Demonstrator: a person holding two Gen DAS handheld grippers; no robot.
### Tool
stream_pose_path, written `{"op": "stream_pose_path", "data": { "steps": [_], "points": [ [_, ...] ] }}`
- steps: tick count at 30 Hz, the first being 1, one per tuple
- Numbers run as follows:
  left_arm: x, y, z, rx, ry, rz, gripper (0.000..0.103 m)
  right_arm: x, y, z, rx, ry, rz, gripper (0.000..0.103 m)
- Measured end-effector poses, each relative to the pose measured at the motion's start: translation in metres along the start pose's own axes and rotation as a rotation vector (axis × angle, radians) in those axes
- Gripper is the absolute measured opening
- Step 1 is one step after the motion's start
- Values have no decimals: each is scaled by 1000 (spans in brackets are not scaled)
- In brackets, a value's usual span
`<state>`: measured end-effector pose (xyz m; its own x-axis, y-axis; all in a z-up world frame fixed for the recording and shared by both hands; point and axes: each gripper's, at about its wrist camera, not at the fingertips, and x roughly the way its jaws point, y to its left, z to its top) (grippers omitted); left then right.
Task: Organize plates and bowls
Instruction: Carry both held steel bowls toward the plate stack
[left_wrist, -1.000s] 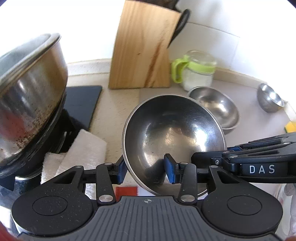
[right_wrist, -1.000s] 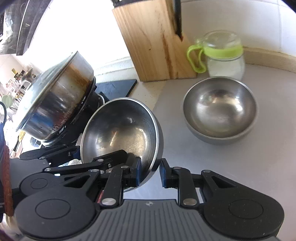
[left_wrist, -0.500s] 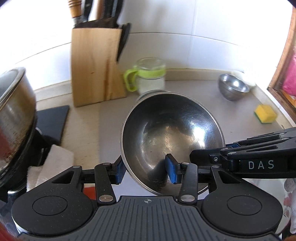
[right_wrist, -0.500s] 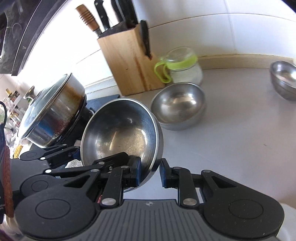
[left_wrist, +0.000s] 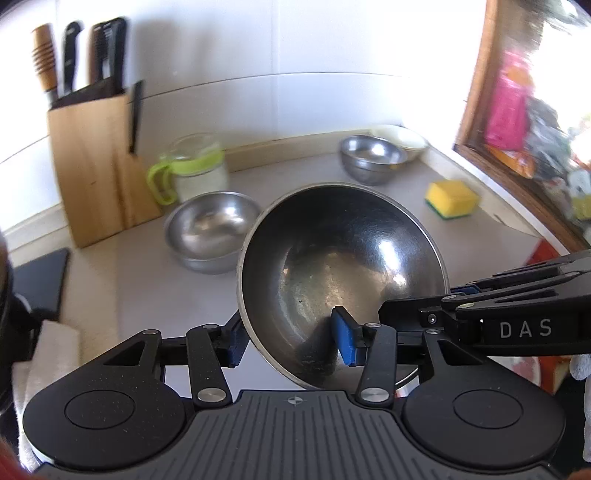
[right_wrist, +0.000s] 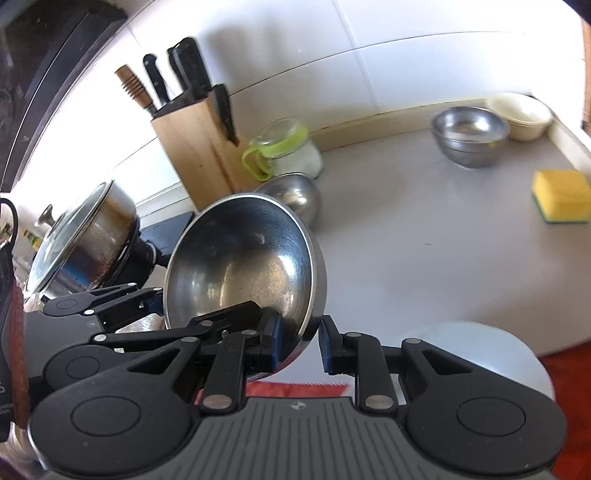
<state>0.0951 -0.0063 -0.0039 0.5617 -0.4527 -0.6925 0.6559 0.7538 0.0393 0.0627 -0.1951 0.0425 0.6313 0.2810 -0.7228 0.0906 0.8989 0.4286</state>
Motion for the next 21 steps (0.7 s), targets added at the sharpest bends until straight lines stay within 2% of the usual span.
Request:
{"op": "stream_pose_path", "data": {
  "steps": [21],
  "points": [
    [-7, -86, -5, 179, -12, -127, 56, -76, -50, -43, 138, -91, -105, 25]
  ]
}}
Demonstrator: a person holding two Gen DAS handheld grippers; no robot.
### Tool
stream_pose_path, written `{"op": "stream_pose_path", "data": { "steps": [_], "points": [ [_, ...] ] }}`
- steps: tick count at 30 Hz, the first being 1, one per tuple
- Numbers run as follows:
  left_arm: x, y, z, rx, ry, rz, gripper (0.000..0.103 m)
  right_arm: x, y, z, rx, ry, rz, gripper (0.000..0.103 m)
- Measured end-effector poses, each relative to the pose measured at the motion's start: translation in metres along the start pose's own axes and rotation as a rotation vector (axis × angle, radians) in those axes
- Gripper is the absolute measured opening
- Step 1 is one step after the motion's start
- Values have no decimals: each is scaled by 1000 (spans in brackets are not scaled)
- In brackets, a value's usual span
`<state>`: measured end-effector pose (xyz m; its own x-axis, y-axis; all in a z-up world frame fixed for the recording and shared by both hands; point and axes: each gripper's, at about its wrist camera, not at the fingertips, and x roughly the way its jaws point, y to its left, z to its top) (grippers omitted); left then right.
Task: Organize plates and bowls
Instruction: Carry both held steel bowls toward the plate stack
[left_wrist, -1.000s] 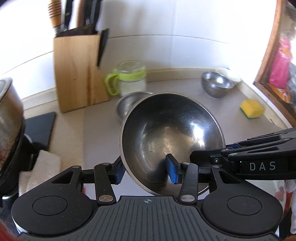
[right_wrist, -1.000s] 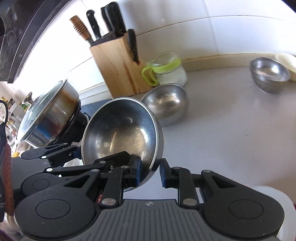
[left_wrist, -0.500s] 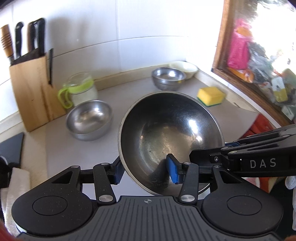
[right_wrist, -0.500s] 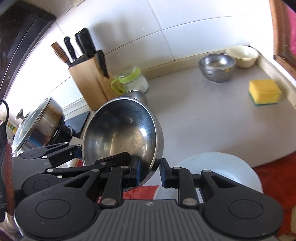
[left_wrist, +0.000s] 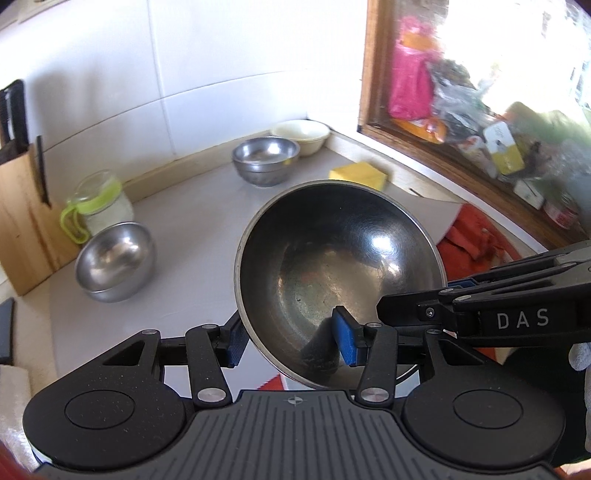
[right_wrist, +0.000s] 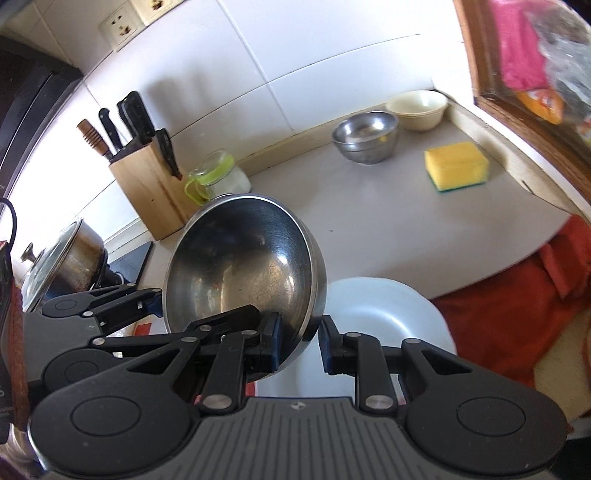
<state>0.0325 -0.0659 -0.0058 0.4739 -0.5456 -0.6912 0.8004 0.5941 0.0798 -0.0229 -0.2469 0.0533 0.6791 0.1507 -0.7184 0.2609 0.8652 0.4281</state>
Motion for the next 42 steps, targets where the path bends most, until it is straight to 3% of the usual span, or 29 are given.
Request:
{"op": "stream_pose_path", "data": {
  "steps": [7, 19, 34, 42],
  "points": [
    [3, -18, -2, 48, 11, -39, 56, -12, -15, -11, 45, -7, -30, 25],
    [27, -31, -19, 67, 93, -107, 56, -6, -34, -31, 90, 55, -100, 25],
    [39, -26, -25, 55, 140, -95, 55, 10, -35, -27, 79, 140, -103, 27],
    [40, -23, -24, 44, 136, -79, 56, 14, -30, -22, 59, 145, -95, 27]
  ]
}}
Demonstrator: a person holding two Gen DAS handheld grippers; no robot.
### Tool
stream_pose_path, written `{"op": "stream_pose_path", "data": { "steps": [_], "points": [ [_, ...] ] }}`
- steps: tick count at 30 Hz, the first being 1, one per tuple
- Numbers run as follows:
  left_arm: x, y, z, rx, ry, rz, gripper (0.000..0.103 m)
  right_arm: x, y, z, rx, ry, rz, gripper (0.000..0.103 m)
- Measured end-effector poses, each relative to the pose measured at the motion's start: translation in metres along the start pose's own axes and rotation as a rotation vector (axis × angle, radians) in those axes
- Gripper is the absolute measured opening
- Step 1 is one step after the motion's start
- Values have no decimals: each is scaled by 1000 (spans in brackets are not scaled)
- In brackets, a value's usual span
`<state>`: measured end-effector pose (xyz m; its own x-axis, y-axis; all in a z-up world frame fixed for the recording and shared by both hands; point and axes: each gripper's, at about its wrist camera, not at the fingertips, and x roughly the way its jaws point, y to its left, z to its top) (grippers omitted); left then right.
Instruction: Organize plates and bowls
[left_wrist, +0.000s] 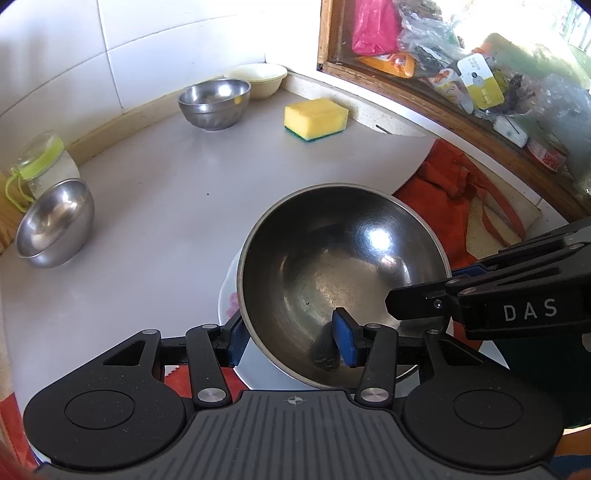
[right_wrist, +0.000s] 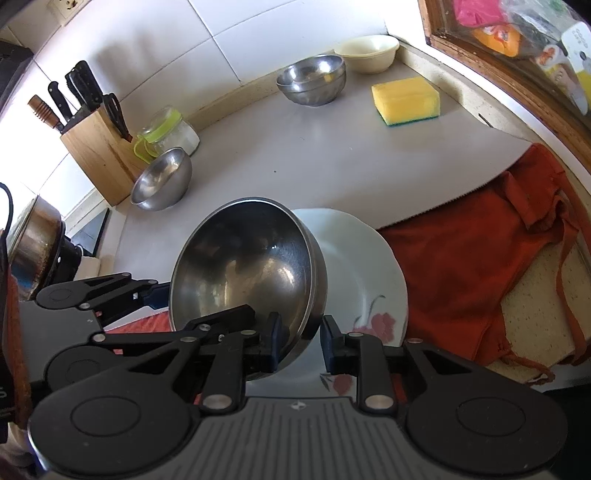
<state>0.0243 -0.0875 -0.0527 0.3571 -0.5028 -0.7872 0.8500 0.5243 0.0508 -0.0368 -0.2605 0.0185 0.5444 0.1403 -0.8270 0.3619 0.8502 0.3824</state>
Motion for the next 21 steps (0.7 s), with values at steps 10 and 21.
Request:
{"op": "stream_pose_path", "data": {
  "steps": [10, 21],
  "points": [
    [-15, 35, 12, -94, -72, 74, 58, 9, 32, 42, -101, -50, 55, 28],
    [-38, 134, 34, -282, -145, 316, 59, 69, 125, 132, -336, -39, 212, 28]
  ]
}}
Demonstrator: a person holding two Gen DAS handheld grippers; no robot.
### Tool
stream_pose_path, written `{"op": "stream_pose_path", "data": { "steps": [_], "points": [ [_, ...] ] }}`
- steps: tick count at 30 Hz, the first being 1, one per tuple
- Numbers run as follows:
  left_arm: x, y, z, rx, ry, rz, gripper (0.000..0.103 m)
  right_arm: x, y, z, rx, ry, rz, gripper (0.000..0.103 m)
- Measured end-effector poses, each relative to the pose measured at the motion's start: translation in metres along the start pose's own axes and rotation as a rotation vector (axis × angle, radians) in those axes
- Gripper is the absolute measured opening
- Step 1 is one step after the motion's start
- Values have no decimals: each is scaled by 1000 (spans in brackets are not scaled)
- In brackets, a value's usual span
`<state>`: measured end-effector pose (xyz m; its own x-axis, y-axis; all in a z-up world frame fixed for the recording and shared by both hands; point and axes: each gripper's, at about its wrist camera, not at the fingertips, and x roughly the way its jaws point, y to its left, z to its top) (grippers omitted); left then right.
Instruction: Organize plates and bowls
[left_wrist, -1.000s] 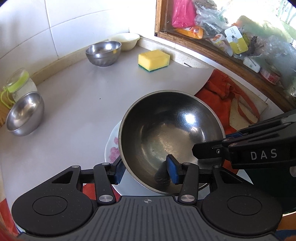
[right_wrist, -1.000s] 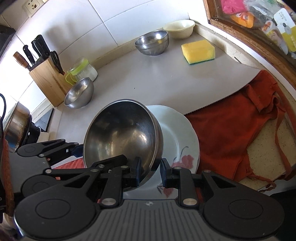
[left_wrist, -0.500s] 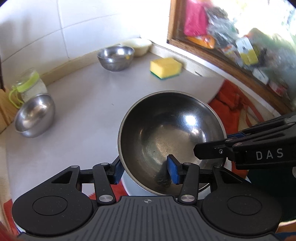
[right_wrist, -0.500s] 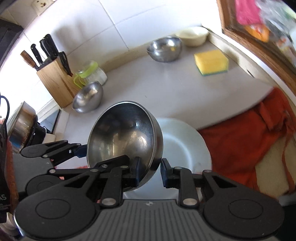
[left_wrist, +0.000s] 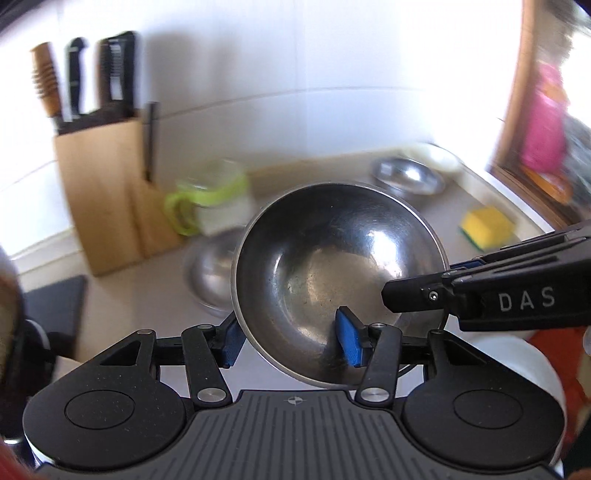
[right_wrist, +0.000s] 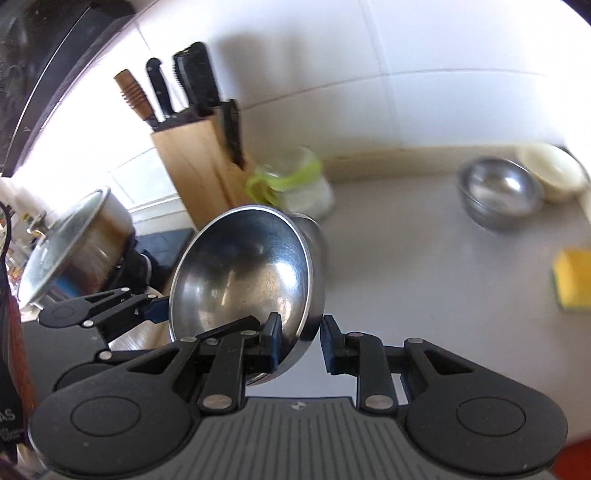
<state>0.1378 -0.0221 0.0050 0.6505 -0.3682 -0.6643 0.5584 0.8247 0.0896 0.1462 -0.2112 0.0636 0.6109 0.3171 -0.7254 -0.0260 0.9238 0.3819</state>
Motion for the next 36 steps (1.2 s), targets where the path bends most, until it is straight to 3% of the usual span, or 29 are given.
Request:
{"op": "stream_pose_path", "data": {
  "steps": [8, 15, 29, 36],
  "points": [
    [34, 44, 27, -75, 19, 94, 59, 62, 16, 53, -63, 61, 34, 28],
    [67, 60, 31, -103, 68, 112, 59, 99, 14, 63, -69, 123, 34, 28],
    [87, 60, 30, -100, 87, 87, 60, 116, 8, 68, -72, 154, 8, 28],
    [77, 54, 28, -94, 70, 53, 60, 94, 4, 62, -75, 136, 15, 28]
  ]
}}
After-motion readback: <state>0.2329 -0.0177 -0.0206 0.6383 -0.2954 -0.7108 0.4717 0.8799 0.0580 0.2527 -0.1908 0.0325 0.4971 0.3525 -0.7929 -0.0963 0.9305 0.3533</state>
